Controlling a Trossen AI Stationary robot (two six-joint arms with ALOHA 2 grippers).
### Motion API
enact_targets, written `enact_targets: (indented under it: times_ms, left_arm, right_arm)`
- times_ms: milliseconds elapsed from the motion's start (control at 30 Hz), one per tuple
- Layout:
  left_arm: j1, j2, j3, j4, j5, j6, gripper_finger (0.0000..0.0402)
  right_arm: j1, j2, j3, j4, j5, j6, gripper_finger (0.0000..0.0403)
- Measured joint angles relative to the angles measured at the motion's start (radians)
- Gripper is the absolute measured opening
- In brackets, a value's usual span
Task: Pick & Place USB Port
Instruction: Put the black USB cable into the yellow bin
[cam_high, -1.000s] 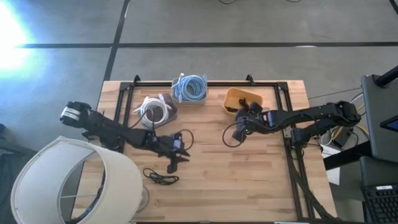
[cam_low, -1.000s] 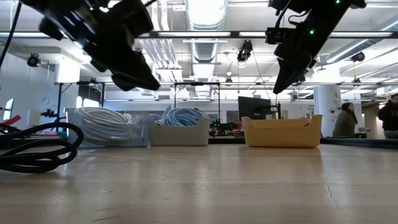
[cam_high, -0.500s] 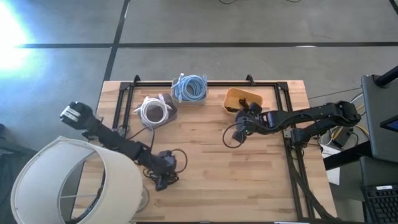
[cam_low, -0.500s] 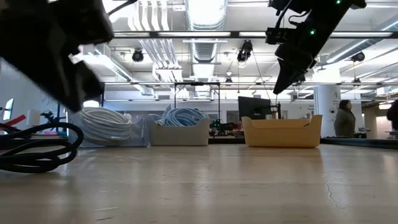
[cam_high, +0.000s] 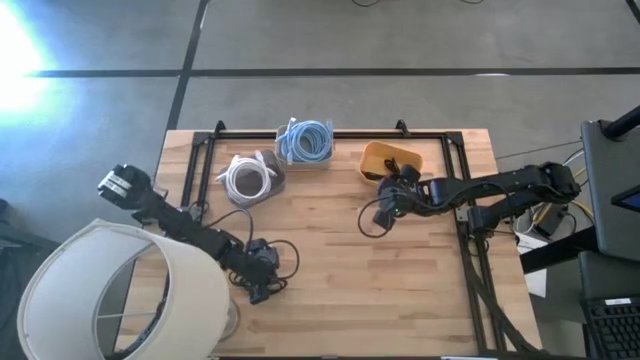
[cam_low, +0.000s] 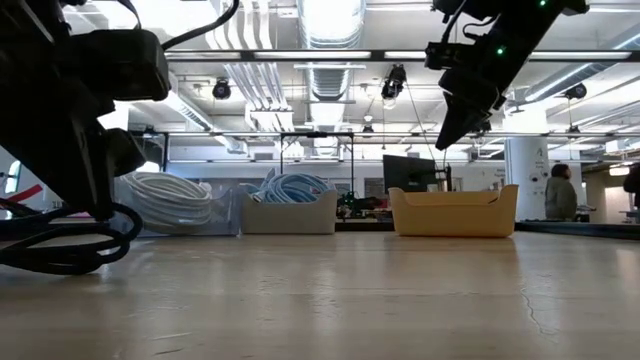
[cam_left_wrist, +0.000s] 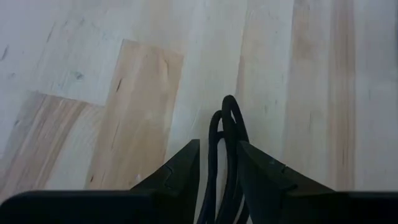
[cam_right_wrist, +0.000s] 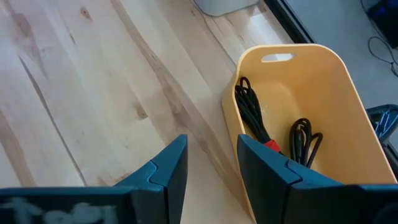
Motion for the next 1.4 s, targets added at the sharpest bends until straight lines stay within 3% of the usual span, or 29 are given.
enact_targets:
  times_ms: [167, 500, 900, 1167, 1400]
  left_arm:
    - [0.000, 0.000, 0.000, -0.007, -0.059, 0.011, 0.0110]
    - [0.001, 0.000, -0.031, -0.007, -0.073, -0.073, 0.0110]
    - [0.003, 0.000, -0.052, -0.007, -0.134, -0.069, 0.0108]
    - [0.020, 0.001, -0.052, -0.004, -0.248, -0.041, 0.0048]
    - [0.059, 0.000, -0.037, 0.026, -0.390, -0.051, 0.0011]
  right_arm:
    - [0.000, 0.000, -0.002, 0.015, 0.000, 0.000, 0.0133]
    - [0.000, 0.000, -0.006, 0.023, 0.000, 0.000, 0.0130]
    - [0.000, 0.000, -0.006, 0.026, 0.001, -0.004, 0.0132]
    - [0.000, 0.000, -0.006, 0.069, 0.001, -0.005, 0.0125]
    - [0.000, 0.000, 0.018, 0.143, -0.027, -0.157, 0.0118]
